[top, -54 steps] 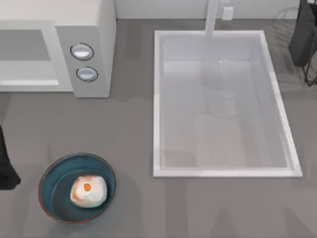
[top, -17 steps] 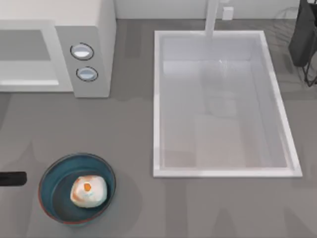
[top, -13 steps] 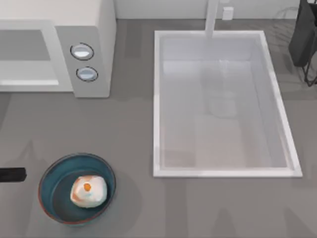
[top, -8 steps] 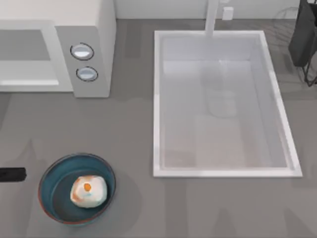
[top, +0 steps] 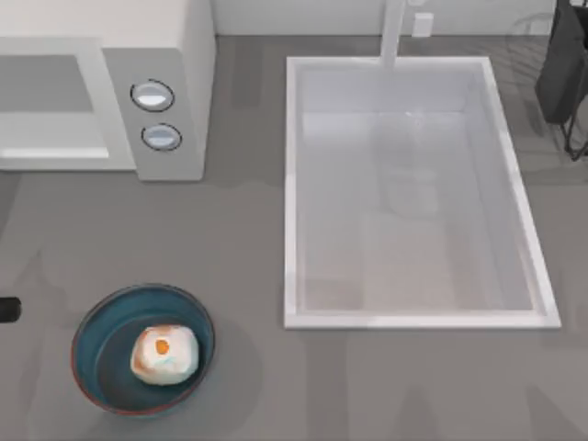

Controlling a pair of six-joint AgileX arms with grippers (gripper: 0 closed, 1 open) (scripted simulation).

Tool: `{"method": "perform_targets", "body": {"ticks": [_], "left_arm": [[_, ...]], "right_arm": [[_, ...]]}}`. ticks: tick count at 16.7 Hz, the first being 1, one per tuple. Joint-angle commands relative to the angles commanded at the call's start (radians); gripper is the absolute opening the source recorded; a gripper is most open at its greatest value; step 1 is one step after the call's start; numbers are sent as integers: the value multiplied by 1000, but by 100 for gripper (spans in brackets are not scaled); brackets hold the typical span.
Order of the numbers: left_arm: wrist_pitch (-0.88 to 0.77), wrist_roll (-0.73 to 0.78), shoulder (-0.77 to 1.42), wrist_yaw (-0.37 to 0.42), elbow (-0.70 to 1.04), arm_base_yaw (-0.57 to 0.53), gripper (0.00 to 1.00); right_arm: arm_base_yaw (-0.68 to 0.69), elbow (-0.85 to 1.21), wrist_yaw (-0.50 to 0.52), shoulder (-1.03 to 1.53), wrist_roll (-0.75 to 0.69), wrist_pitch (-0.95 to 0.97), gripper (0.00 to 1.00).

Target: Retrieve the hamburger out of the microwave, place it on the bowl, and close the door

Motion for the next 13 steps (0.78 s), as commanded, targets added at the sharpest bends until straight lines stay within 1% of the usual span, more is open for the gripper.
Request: {"method": "perform_targets", "body": {"ticks": [2, 7, 10, 13], "left_arm": [[18, 0, 17, 18, -1, 18, 0], [3, 9, 40, 23, 23, 28, 0], [-89, 79, 132, 91, 114, 119, 0], [-268, 207, 302, 195, 301, 272, 0]], "right_arm": [[0, 0, 0, 0, 0, 0, 100], [0, 0, 0, 0, 0, 0, 100], [0, 0, 0, 0, 0, 0, 100], [0, 0, 0, 0, 0, 0, 100]]}}
